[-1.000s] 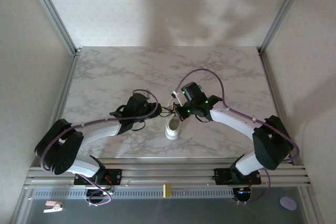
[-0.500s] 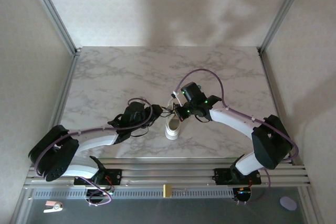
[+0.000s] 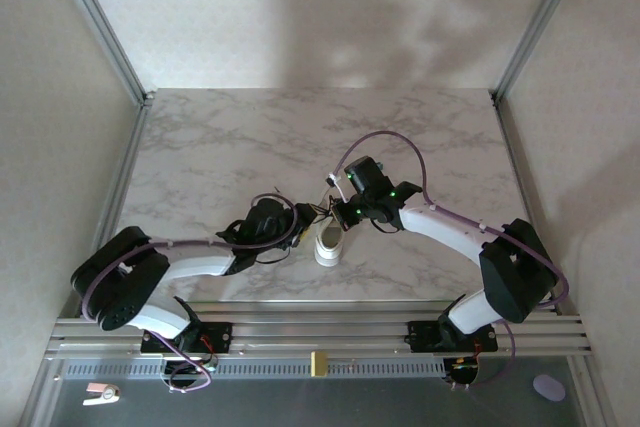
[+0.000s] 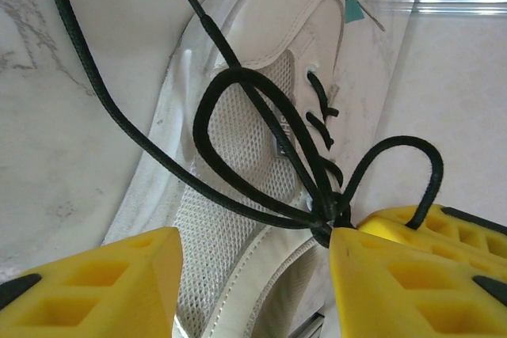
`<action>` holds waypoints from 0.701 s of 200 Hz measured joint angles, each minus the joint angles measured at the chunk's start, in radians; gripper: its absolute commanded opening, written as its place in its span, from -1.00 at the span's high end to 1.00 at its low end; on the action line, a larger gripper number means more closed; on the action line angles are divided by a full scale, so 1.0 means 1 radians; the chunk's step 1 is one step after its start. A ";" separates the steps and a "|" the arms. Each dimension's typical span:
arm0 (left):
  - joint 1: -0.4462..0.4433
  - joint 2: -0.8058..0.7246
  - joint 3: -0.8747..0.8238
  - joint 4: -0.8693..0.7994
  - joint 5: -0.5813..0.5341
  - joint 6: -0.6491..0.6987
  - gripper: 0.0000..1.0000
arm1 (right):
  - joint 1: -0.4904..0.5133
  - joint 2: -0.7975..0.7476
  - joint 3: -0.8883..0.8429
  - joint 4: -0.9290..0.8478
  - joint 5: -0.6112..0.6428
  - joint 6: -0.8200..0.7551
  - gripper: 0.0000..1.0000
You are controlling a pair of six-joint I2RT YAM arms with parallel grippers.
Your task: Tie the shoes
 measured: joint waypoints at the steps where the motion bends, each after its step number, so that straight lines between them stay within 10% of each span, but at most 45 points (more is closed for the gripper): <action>1: 0.000 0.001 0.000 0.000 0.000 -0.001 0.03 | 0.000 0.000 0.000 0.000 0.000 0.000 1.00; 73: 0.000 0.070 0.048 0.035 0.000 -0.014 0.24 | 0.000 0.000 0.000 0.000 -0.006 0.000 1.00; 140: 0.003 0.085 0.067 0.041 0.000 -0.010 0.87 | 0.000 0.000 0.000 0.008 -0.006 0.000 1.00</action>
